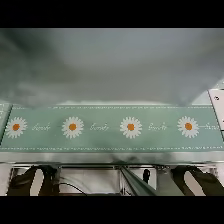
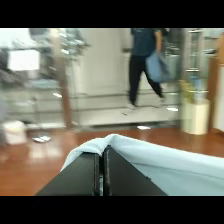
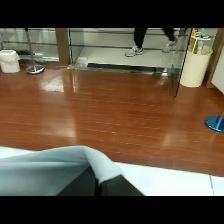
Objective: Fold the shirts.
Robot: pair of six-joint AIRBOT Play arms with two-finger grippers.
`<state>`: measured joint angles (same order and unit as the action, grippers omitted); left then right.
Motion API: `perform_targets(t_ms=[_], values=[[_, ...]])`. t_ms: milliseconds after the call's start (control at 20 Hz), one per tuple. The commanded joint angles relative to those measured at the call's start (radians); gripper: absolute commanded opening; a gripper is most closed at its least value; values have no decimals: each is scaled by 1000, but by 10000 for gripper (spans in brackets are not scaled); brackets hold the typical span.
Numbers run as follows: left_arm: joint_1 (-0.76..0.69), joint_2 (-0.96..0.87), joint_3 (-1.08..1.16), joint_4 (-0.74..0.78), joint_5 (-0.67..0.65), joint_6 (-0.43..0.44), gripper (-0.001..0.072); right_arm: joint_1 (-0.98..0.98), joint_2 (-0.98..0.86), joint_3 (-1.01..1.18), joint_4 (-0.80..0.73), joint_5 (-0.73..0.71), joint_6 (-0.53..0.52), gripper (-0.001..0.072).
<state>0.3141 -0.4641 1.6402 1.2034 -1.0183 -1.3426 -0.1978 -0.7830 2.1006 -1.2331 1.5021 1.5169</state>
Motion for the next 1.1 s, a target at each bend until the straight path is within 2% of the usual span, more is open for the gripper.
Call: perform_targets(t_ms=[0, 250, 400, 600, 750, 950, 1050], values=[[-144, 69, 6, 219, -51, -37, 22, 0, 68, -8, -58, 127, 33, 23], [-182, 39, -146, 241, -91, -97, 22, 0, 91, -254, -12, 135, 39, 23], [-182, -15, -303, 201, -74, -111, 22, 0, 90, -496, 74, -11, 1, 23], [-182, -177, -464, 95, 38, -110, 22, 2, 21, -794, 127, -219, -49, 23], [-187, -381, -493, 32, 134, -110, 22, 2, -136, -890, 163, -341, -111, 23], [-240, -700, -483, -63, 332, -110, 22, 2, -437, -880, 275, -542, -169, 22], [-263, -860, -417, -90, 412, -111, 22, 2, -601, -803, 316, -611, -172, 22]])
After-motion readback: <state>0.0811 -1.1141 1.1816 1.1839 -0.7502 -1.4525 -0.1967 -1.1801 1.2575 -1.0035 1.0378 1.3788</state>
